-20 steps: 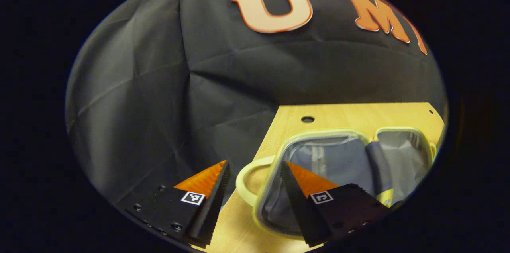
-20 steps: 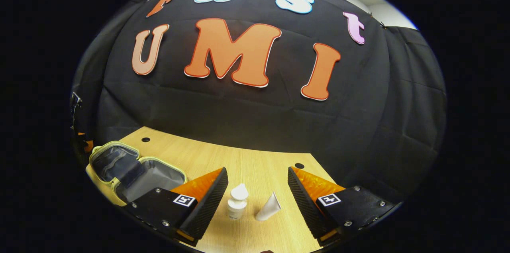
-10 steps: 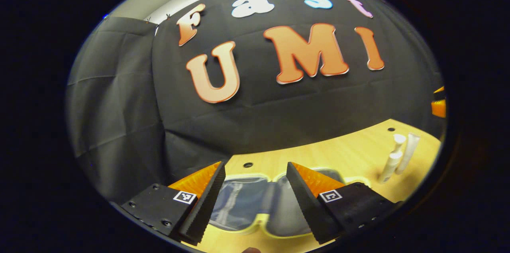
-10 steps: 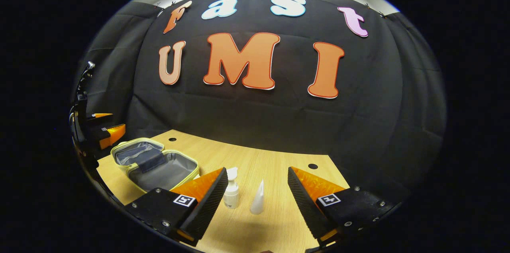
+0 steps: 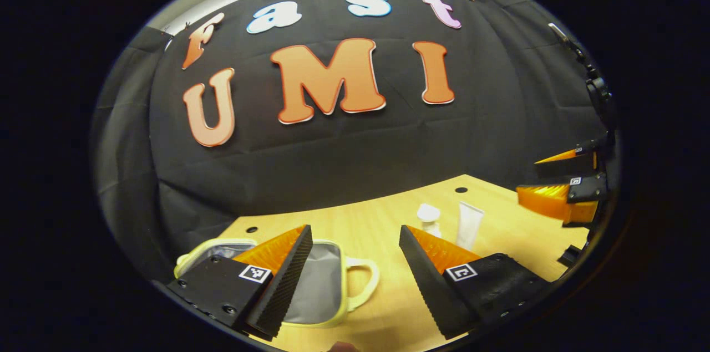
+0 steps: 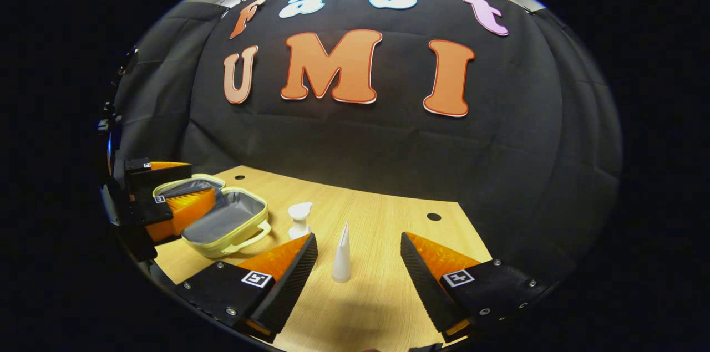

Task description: First open the suitcase, pack the skin care products into it, and then close the suitcase.

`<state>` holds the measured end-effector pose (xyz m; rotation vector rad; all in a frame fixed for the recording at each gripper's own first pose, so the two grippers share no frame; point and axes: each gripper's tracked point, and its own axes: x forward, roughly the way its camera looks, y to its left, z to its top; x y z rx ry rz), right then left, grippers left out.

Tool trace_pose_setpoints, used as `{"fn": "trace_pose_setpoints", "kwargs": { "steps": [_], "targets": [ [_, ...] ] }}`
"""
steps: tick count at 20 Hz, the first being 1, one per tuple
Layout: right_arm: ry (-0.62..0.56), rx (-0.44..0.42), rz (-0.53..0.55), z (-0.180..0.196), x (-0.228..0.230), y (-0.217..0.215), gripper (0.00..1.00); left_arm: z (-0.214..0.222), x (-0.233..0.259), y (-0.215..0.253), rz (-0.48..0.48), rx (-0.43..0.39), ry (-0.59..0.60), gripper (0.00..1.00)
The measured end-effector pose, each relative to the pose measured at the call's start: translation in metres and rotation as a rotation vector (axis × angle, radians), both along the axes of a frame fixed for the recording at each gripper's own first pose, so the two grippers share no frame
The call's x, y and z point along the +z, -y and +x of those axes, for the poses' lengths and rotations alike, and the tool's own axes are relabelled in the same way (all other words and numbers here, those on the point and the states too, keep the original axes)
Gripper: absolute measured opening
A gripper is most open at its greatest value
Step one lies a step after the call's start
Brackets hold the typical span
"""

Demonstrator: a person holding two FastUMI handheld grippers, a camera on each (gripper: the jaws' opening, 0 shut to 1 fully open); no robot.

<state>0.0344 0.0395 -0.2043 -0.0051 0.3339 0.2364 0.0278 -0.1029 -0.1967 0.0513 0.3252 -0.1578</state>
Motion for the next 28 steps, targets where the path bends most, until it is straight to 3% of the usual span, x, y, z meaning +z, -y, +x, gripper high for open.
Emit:
{"fn": "trace_pose_setpoints", "kwargs": {
  "steps": [4,7,14,17,18,21,25,28],
  "targets": [
    [-0.051,0.027,-0.001,0.016,-0.056,-0.017,0.96,0.006,-0.07,0.069,-0.048,-0.123,-0.067,0.99],
    [-0.087,0.019,-0.007,0.031,-0.094,-0.019,0.96,0.022,-0.119,0.095,-0.06,-0.161,-0.124,0.99],
    [-0.192,0.003,-0.033,0.05,-0.147,-0.023,0.96,0.079,-0.182,0.132,-0.097,-0.234,-0.216,1.0],
    [-0.228,0.022,-0.016,0.053,-0.159,-0.03,0.96,0.088,-0.186,0.14,-0.139,-0.268,-0.22,0.91],
    [-0.238,0.03,-0.02,0.053,-0.164,-0.032,0.96,0.093,-0.188,0.14,-0.16,-0.268,-0.222,0.8],
    [-0.252,0.049,-0.016,0.058,-0.178,-0.043,0.96,0.096,-0.182,0.139,-0.18,-0.279,-0.232,0.61],
    [-0.263,0.062,0.028,0.068,-0.186,-0.057,0.94,0.095,-0.159,0.119,-0.213,-0.249,-0.221,0.59],
    [-0.256,0.039,0.097,0.079,-0.181,-0.064,0.7,0.094,-0.122,0.092,-0.226,-0.205,-0.191,0.59]
  ]
}}
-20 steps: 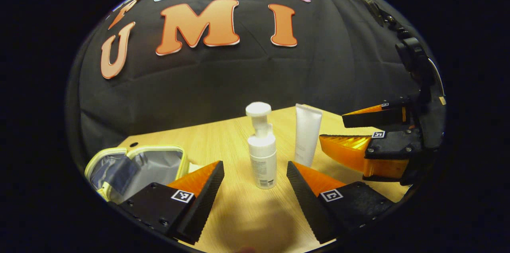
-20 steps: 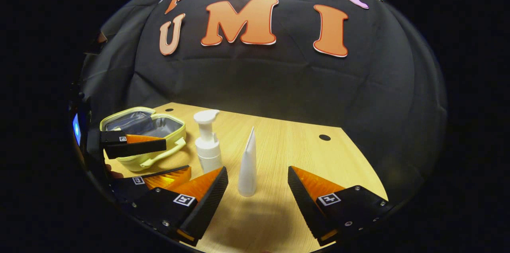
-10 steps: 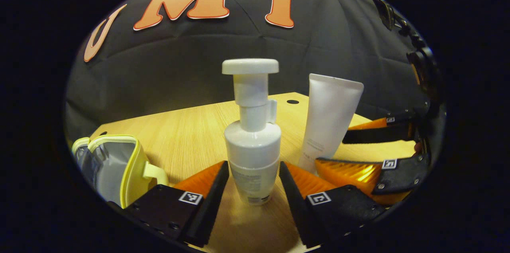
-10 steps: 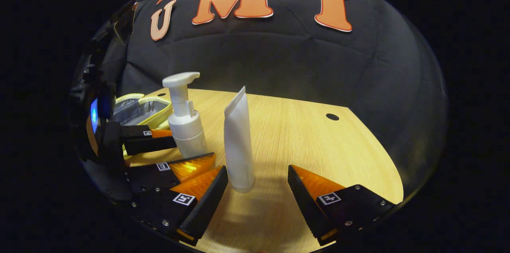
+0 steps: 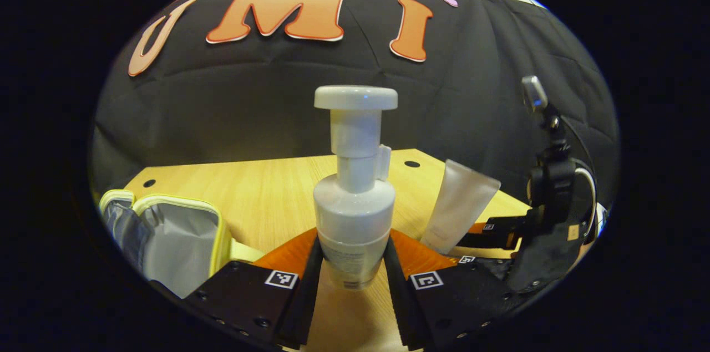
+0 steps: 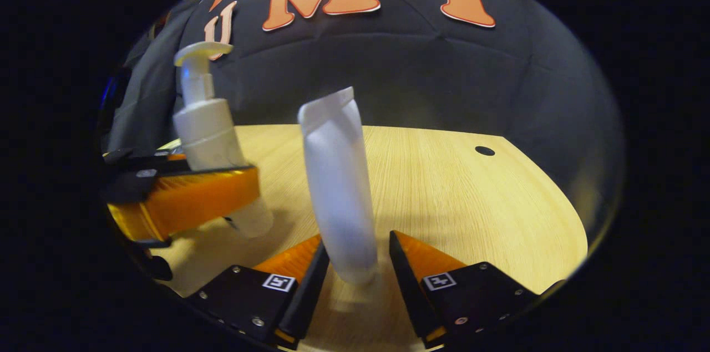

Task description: First open the suitcase, pack the skin care products into it, and then close the suitcase.

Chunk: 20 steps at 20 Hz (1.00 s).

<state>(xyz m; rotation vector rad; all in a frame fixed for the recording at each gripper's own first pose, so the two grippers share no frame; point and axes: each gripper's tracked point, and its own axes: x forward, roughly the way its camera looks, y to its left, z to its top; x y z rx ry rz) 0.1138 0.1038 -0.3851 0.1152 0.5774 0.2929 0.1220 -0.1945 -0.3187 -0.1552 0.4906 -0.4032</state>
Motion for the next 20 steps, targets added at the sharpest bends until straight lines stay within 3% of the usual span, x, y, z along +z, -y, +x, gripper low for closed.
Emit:
{"fn": "trace_pose_setpoints", "kwargs": {
  "steps": [3,8,9,10,14,20],
  "targets": [
    [0.005,-0.002,0.013,-0.002,0.006,-0.004,0.46,-0.002,0.026,-0.031,0.022,0.053,0.025,0.59],
    [0.074,0.059,0.038,-0.016,0.066,-0.018,0.41,-0.026,0.067,-0.109,0.087,0.184,0.034,0.59],
    [0.09,0.068,0.038,-0.019,0.08,-0.02,0.36,-0.035,0.078,-0.123,0.083,0.207,0.029,0.59],
    [0.105,0.078,0.041,-0.024,0.093,-0.023,0.41,-0.037,0.081,-0.136,0.08,0.227,0.022,0.59],
    [0.136,0.113,0.061,-0.043,0.153,-0.042,0.41,-0.063,0.099,-0.191,0.078,0.3,-0.043,0.59],
    [0.144,0.19,0.062,-0.052,0.207,-0.101,0.41,-0.075,0.076,-0.262,0.117,0.272,-0.169,0.59]
  ]
}}
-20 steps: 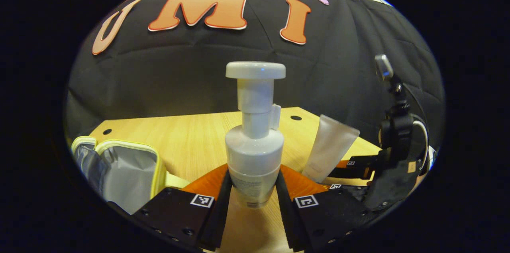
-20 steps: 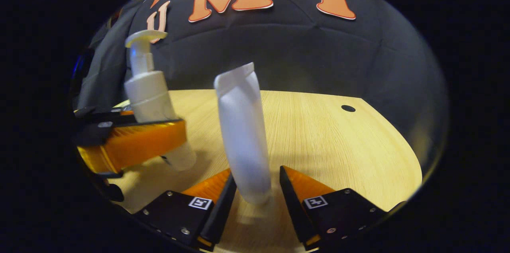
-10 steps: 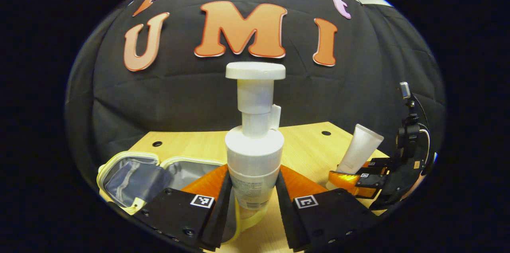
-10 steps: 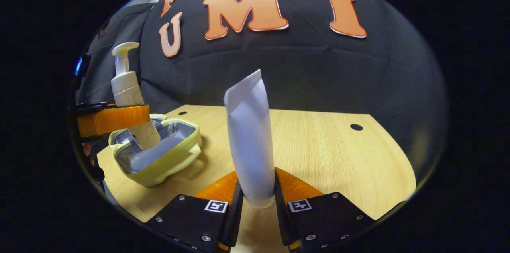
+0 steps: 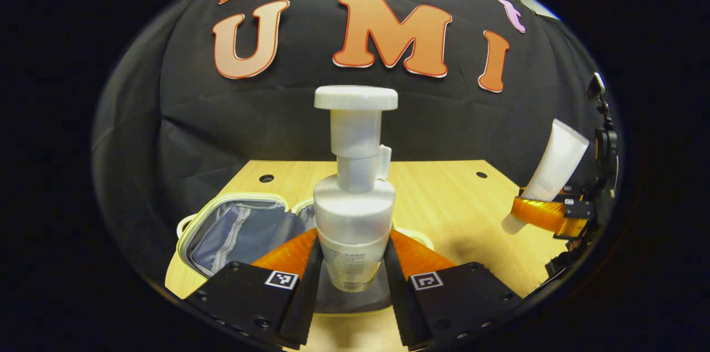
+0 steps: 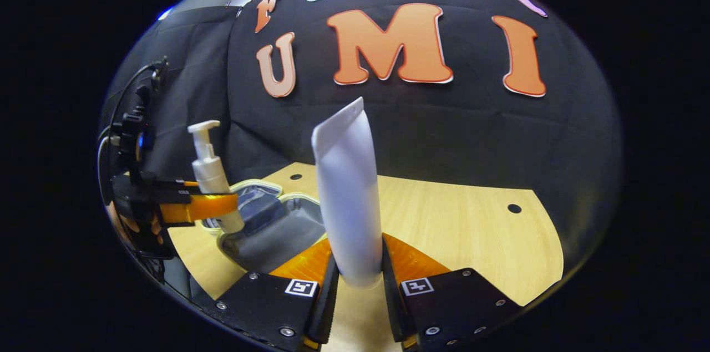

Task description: First open the suitcase, pack the skin care products into it, and then close the suitcase.

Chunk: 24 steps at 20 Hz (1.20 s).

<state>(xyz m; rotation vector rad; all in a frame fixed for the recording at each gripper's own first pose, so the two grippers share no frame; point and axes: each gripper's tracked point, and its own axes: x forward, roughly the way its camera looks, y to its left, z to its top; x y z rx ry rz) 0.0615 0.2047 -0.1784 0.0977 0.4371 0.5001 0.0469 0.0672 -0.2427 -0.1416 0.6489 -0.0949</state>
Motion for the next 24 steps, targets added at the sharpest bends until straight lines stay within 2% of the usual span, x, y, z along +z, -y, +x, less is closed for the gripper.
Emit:
{"fn": "trace_pose_setpoints", "kwargs": {
  "steps": [2,7,13,17,24],
  "targets": [
    [-0.005,0.007,-0.018,0.003,0.004,-0.022,0.41,0.002,-0.021,-0.013,0.004,-0.05,-0.068,0.6],
    [-0.106,-0.021,0.005,0.012,-0.01,-0.082,0.41,0.01,-0.071,-0.025,-0.011,-0.185,-0.238,0.59],
    [-0.253,-0.041,-0.017,0.012,-0.042,-0.12,0.41,0.008,-0.13,-0.023,-0.061,-0.263,-0.44,0.59],
    [-0.338,-0.055,-0.021,0.008,-0.057,-0.13,0.41,0.002,-0.151,-0.018,-0.077,-0.265,-0.602,0.59],
    [-0.437,-0.007,-0.035,0.006,-0.086,-0.147,0.41,0.015,-0.157,0.001,-0.103,-0.175,-0.689,0.59]
  ]
}}
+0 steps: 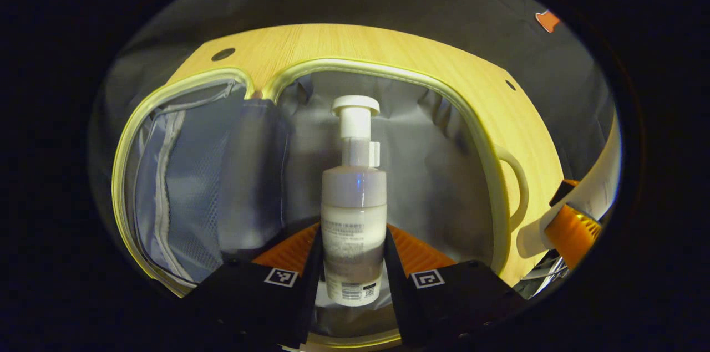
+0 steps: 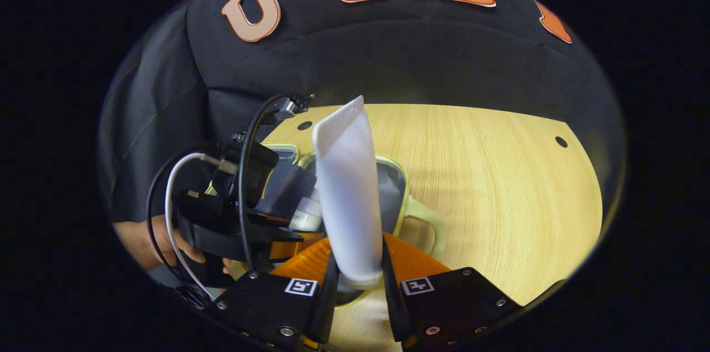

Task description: First open the suitcase, pack the skin care products into it, and then close the suitcase.

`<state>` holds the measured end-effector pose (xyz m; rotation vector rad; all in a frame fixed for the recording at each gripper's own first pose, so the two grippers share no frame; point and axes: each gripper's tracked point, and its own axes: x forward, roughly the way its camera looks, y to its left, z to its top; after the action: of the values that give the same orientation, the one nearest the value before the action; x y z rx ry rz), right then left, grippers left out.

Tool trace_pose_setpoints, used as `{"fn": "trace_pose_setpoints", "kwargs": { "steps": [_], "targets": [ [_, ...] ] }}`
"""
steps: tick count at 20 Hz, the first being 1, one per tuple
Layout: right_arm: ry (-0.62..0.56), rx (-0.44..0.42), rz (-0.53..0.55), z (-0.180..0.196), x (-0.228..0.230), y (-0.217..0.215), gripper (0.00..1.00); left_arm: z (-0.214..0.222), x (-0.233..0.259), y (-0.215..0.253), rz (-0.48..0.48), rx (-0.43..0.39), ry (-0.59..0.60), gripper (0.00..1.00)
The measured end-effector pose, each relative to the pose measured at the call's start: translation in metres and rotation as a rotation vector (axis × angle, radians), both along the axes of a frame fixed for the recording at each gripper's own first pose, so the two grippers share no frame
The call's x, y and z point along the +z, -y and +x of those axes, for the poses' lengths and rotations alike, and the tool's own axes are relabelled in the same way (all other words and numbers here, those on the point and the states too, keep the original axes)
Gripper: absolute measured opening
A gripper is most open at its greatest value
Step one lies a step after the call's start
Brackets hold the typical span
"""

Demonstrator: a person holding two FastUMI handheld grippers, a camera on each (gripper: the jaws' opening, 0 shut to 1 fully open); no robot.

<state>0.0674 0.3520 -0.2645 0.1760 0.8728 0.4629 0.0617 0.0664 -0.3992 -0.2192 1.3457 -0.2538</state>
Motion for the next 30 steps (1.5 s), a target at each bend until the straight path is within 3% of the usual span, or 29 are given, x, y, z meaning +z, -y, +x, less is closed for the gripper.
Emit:
{"fn": "trace_pose_setpoints", "kwargs": {
  "steps": [3,7,11,16,19,23,26,27,28,29,30],
  "targets": [
    [-0.03,0.008,0.01,0.0,-0.007,-0.002,0.41,0.0,0.0,-0.002,-0.001,0.021,0.019,0.62],
    [-0.076,0.038,0.021,0.0,-0.018,-0.011,0.41,0.005,0.032,-0.021,0.038,0.034,0.122,0.72],
    [-0.179,0.076,0.018,-0.009,-0.039,-0.02,0.41,0.018,0.085,-0.085,0.149,0.095,0.273,0.72],
    [-0.301,0.08,-0.006,-0.023,-0.069,-0.041,0.41,0.015,0.093,-0.165,0.244,0.221,0.331,0.72],
    [-0.357,0.049,-0.021,-0.022,-0.081,-0.048,0.41,0.011,0.09,-0.209,0.282,0.289,0.355,0.75],
    [-0.457,-0.025,-0.046,-0.019,-0.098,-0.052,0.41,0.009,0.085,-0.261,0.347,0.316,0.382,0.72],
    [-0.494,-0.083,-0.069,-0.015,-0.105,-0.051,0.41,0.008,0.076,-0.274,0.318,0.338,0.359,0.72],
    [-0.5,-0.092,-0.071,-0.015,-0.105,-0.051,0.36,0.009,0.071,-0.281,0.313,0.353,0.354,0.72],
    [-0.502,-0.098,-0.073,-0.015,-0.106,-0.051,0.47,0.011,0.068,-0.289,0.314,0.364,0.351,0.72],
    [-0.501,-0.099,-0.071,-0.014,-0.105,-0.052,0.43,0.012,0.065,-0.297,0.315,0.376,0.35,0.72],
    [-0.507,-0.107,-0.067,-0.014,-0.103,-0.053,0.46,0.015,0.064,-0.305,0.309,0.392,0.346,0.72]
  ]
}}
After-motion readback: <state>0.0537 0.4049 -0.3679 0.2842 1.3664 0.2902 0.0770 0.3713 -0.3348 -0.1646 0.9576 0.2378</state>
